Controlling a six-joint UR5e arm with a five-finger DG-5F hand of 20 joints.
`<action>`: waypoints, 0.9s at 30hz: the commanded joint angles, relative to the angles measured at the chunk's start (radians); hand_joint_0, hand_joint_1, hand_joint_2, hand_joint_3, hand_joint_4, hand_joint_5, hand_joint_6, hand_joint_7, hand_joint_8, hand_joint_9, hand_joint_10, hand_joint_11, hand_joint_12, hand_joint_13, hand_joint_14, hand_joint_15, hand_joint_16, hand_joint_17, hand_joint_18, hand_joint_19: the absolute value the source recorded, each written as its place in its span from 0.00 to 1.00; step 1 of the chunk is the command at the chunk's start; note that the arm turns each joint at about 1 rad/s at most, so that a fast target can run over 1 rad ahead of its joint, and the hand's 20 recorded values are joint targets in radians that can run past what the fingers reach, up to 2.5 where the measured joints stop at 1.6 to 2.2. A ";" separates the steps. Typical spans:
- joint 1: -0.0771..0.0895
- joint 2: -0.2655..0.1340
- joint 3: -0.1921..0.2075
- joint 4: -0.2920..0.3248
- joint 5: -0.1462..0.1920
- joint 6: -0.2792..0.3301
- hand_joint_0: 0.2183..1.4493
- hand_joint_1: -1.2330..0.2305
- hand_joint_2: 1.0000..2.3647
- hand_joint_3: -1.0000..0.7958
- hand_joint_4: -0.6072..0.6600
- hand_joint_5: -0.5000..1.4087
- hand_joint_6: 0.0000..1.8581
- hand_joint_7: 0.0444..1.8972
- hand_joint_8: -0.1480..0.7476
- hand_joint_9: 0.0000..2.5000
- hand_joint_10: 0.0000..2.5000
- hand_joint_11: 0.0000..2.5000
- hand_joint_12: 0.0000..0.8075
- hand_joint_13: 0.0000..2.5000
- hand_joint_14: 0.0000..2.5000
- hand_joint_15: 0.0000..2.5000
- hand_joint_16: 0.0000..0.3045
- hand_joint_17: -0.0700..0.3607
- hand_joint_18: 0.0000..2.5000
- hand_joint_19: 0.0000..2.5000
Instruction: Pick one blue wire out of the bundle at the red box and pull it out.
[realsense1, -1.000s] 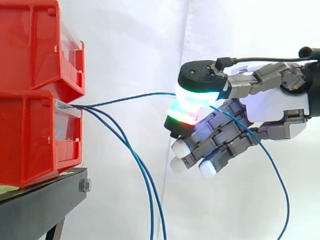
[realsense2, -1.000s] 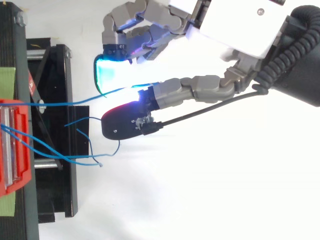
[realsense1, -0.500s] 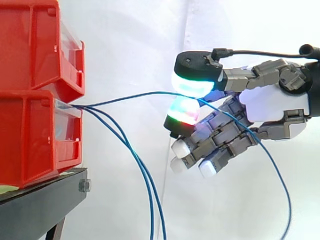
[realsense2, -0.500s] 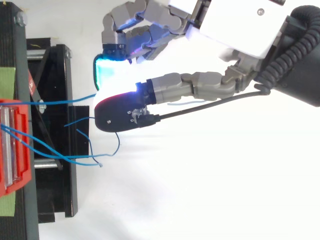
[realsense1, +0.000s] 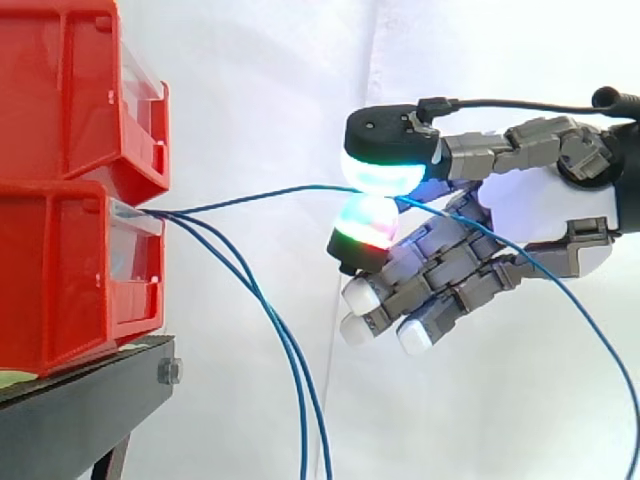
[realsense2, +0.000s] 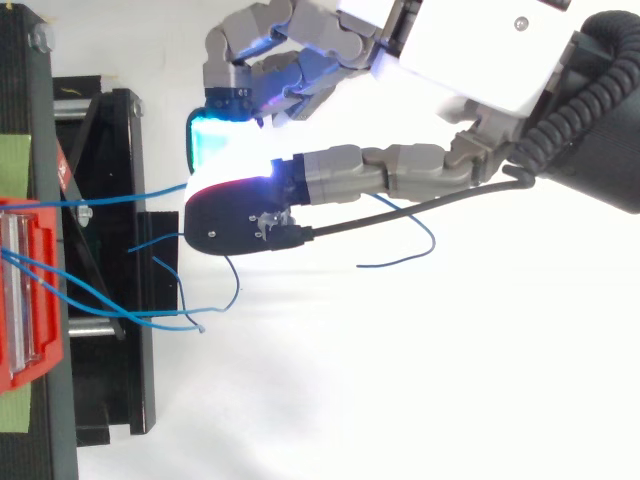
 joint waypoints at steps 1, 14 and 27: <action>0.002 0.000 -0.001 0.002 0.000 0.000 0.29 0.37 0.02 0.48 0.64 0.19 0.46 0.59 0.59 0.36 0.01 0.24 0.58 0.25 0.00 0.12 0.20 0.48 0.27 0.20; 0.015 0.000 -0.001 0.000 0.002 0.021 0.30 0.34 0.02 0.54 0.63 0.18 0.47 0.63 0.59 0.36 0.01 0.24 0.58 0.24 0.00 0.12 0.20 0.47 0.27 0.20; 0.017 0.000 -0.001 -0.001 0.002 0.017 0.30 0.35 0.02 0.54 0.64 0.19 0.48 0.63 0.60 0.37 0.01 0.24 0.59 0.25 0.00 0.12 0.20 0.48 0.28 0.19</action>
